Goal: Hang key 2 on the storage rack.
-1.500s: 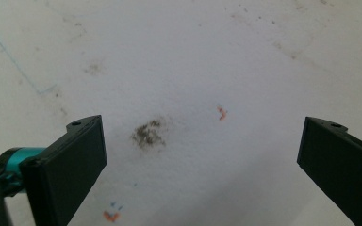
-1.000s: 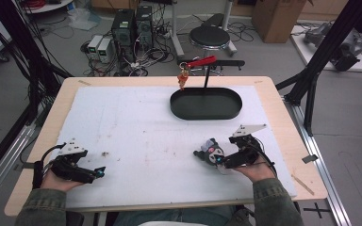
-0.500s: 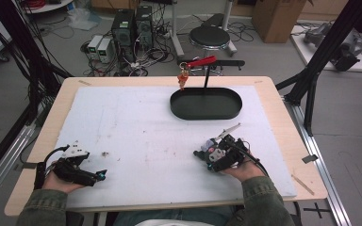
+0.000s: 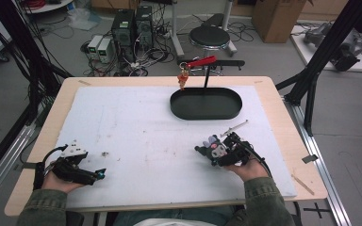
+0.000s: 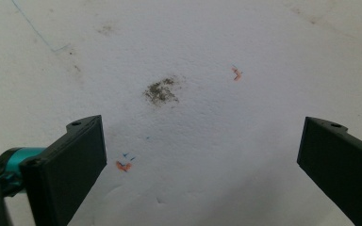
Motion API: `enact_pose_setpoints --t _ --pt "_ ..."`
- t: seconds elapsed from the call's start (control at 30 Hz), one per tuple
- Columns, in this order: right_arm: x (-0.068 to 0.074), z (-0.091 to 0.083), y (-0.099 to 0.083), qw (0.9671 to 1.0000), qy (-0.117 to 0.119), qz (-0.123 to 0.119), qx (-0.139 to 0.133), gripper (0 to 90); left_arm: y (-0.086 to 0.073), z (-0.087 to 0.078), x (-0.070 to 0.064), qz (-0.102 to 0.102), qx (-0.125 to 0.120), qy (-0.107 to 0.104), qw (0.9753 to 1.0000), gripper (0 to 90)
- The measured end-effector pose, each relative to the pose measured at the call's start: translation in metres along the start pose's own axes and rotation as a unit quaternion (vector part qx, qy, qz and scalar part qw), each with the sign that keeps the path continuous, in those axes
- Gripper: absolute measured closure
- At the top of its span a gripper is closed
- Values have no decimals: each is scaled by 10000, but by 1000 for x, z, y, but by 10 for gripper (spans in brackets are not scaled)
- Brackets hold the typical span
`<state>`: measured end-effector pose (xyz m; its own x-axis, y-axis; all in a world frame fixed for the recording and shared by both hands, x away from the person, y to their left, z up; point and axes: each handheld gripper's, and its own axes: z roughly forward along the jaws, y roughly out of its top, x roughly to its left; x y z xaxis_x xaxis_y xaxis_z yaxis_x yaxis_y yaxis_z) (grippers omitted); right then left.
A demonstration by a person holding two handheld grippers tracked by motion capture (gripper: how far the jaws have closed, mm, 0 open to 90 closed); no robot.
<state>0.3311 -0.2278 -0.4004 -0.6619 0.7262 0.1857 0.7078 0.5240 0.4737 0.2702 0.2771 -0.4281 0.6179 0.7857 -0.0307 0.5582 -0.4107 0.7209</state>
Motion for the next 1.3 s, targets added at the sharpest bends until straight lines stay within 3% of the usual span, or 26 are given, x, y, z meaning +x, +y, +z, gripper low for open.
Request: enact_pose_setpoints --t 0.5,0.6,0.97,1.3 --pt "-9 -30 14 9994 143 62 -296 426 6 5 2 32 28 -58 10000 23" --pt "-10 -36 18 9996 81 -41 -286 426 7 5 3 25 -1 -35 10000 23" --pt "-28 -60 41 9984 16 214 -532 426 8 7 5 -12 4 1 10000 23" --pt "-37 -74 64 9979 -52 184 -618 426 9 7 3 57 9 2 10000 23"
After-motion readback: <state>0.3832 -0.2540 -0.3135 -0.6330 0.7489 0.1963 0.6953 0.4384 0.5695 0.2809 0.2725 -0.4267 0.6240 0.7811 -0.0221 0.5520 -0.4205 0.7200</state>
